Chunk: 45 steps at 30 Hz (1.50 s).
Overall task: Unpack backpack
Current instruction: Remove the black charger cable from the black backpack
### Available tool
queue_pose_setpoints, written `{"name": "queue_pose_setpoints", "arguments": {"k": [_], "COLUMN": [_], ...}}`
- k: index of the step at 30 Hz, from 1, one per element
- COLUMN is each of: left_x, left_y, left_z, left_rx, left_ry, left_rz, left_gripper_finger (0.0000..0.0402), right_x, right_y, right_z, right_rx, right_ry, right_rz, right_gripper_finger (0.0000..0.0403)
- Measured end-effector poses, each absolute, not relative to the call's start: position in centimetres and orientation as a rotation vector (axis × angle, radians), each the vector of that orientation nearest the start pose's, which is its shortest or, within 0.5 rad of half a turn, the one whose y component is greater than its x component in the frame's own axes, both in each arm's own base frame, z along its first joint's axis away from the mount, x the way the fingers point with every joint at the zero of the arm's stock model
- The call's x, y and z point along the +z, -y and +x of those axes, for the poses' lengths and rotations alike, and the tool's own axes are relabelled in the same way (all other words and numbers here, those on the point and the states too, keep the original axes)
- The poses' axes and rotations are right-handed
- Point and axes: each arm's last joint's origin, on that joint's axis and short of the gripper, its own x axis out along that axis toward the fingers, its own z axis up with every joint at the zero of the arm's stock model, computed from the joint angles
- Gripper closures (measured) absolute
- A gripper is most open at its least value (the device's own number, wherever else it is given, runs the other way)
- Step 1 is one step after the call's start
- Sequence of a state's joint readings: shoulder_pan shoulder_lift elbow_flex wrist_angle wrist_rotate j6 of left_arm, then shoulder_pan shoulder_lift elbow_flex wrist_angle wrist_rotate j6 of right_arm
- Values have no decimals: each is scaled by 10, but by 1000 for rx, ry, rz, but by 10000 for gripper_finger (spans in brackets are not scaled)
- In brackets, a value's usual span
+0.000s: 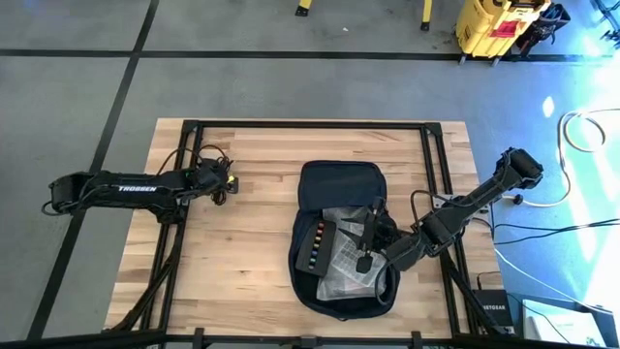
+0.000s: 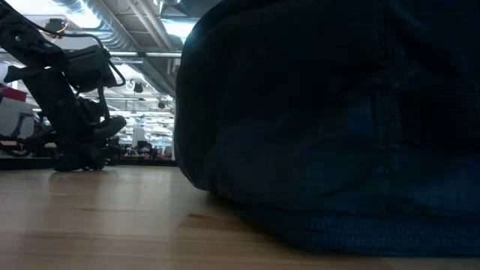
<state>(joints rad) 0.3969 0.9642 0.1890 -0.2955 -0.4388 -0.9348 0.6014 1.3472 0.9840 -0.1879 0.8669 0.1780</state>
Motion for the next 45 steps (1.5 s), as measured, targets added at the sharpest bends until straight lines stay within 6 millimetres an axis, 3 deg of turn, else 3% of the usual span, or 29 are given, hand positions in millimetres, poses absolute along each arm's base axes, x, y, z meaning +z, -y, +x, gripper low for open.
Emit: {"name": "queue_pose_setpoints", "arguments": {"k": [25,35,45], "left_x": [109,109,111], "left_y": [-62,-62,-62], "left_z": [117,117,118], "left_rx": [1194,1184,1181], "left_ry": [-671,-666,-674], "left_rz": [-755,-774,-768], "left_gripper_finger": [365,283,259], "right_x": [285,285,285], "right_y": [-143,-143,-144], "right_z": [248,248,248], "right_rx": [-293,-290,-280], "right_ry": [-384,-385,-388], "right_rz": [-188,-188,-186], "right_gripper_finger": [308,308,308]}}
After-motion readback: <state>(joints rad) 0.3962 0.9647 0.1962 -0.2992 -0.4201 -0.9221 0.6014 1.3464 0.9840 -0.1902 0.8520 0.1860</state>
